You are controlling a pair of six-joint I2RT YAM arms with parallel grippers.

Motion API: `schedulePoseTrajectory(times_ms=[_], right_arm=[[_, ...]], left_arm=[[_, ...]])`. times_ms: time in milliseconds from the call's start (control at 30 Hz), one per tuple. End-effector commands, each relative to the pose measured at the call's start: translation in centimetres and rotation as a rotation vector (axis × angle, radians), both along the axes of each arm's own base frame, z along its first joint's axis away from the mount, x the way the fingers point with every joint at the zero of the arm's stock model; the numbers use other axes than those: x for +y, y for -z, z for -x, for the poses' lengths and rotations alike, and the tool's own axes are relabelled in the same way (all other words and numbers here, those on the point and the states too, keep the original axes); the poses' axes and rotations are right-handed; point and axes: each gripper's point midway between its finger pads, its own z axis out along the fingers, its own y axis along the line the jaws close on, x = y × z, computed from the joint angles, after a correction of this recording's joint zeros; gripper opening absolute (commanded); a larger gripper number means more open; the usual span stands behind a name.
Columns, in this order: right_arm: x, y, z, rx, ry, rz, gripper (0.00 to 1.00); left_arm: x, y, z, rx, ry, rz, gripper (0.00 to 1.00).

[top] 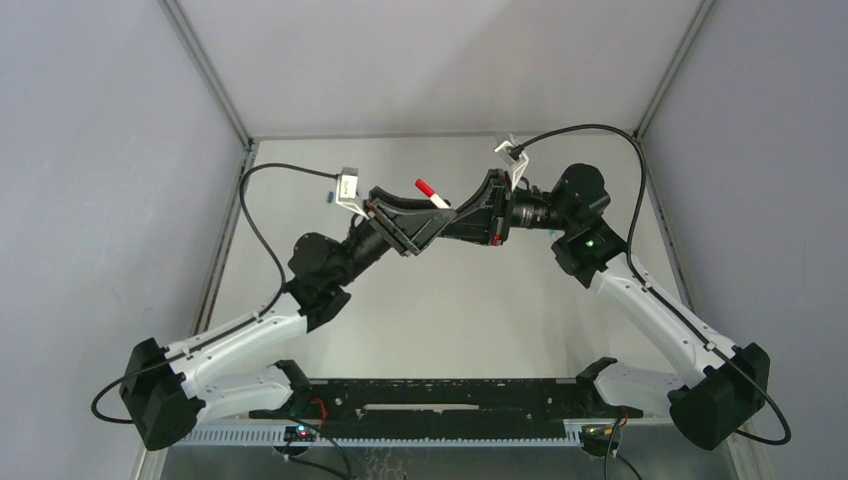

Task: Insert the pens into the pen caps
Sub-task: Press the pen cap onto the pen.

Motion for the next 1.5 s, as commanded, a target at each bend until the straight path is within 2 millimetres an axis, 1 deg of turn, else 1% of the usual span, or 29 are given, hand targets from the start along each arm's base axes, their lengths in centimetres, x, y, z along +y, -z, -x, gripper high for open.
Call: schedulePoseTrajectory(times_ms=[0,67,167,500,800,933,1067,1100,1200,1333,1467], right_arm=[[-0.6,-2.4,0.7,-0.082,0.015,-0.073,0.0],[-0.7,-2.2,0.8,-0.081,0.014,-0.074,0.0],[-0.7,-2.0,1.0,-0.083,0.01,-0.075,0.0],[-0.8,-0.7,1.1,-0.076,0.005,-0.057,0.0],[-0.9,-0.2,1.4,-0.068,-0.003,-0.047,0.0],[-0.9,0.0,1.4,-0.064,-0.007,-0.043,0.0],[-0.8,0.1,1.5,-0.061,-0.012,-0.042,0.0],[-0.8,0.2,1.5,-0.061,-0.014,-0.04,0.0],[-0.7,0.4,1.6,-0.056,-0.019,-0.033,0.0],[-0.7,0.6,1.8,-0.06,-0.031,-0.025,0.0],[-0.6,0.8,1.8,-0.06,-0.035,-0.019,0.0]], left_arm=[[0.3,1.7,1.6,-0.061,0.037,-0.035,0.6],[0.7,1.4,1.9,-0.089,0.03,-0.022,0.62],[0.9,0.8,2.1,-0.119,0.029,-0.007,0.62],[0.4,-1.3,2.8,-0.16,0.084,0.069,0.61],[1.1,-2.4,2.3,-0.171,0.035,0.104,0.59],[1.3,-2.7,2.2,-0.177,0.021,0.111,0.54],[0.8,-2.7,2.3,-0.178,0.041,0.106,0.44],[0.8,-2.8,2.3,-0.177,0.045,0.105,0.38],[0.6,-2.7,2.2,-0.173,0.054,0.103,0.32],[0.2,-2.6,2.3,-0.169,0.068,0.1,0.32],[0.4,-2.7,2.2,-0.165,0.061,0.103,0.36]])
